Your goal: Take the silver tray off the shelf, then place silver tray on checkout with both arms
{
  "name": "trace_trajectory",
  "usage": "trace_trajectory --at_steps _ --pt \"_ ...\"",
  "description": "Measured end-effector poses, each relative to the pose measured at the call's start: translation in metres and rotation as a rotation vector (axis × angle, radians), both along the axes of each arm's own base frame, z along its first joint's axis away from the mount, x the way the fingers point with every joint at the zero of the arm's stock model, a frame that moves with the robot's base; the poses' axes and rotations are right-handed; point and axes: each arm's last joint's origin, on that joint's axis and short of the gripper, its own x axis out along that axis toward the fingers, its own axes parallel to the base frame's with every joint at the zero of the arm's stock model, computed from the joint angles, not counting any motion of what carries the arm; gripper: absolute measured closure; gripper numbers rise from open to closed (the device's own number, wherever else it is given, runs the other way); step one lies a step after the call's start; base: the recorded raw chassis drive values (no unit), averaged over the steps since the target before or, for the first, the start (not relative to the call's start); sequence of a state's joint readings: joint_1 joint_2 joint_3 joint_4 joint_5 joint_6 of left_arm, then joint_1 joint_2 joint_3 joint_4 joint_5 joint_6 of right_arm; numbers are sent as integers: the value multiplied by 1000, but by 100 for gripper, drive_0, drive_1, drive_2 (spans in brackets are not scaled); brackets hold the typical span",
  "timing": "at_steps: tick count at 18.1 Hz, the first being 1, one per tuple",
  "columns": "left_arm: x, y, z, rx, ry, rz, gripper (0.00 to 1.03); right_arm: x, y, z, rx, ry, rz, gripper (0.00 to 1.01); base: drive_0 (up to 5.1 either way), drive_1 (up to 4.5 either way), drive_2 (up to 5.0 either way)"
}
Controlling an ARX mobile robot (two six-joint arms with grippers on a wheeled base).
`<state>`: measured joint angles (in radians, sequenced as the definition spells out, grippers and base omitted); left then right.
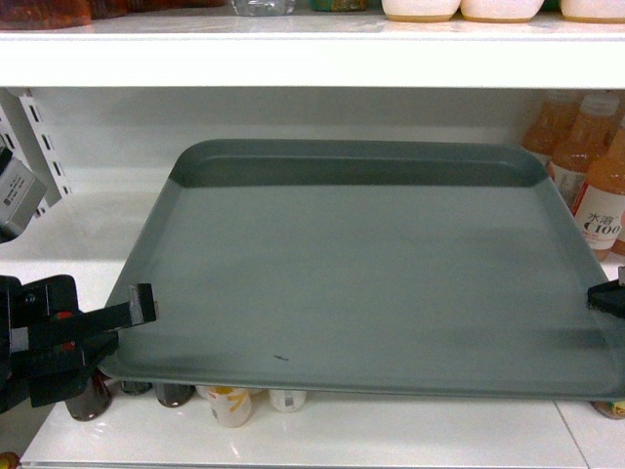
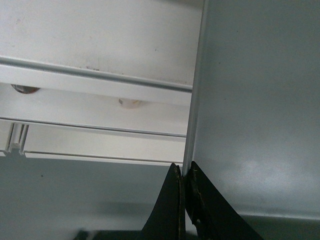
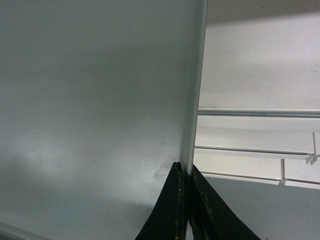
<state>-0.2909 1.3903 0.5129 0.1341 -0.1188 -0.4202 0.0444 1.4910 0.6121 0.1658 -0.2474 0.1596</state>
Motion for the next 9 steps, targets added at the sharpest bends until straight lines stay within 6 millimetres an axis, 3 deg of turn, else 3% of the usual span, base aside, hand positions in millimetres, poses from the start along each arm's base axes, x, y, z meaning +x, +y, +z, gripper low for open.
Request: trace_trajectory --at_steps 9 --pt "0 0 0 -1 -1 0 100 0 0 0 0 -1 0 98 4 -427 436"
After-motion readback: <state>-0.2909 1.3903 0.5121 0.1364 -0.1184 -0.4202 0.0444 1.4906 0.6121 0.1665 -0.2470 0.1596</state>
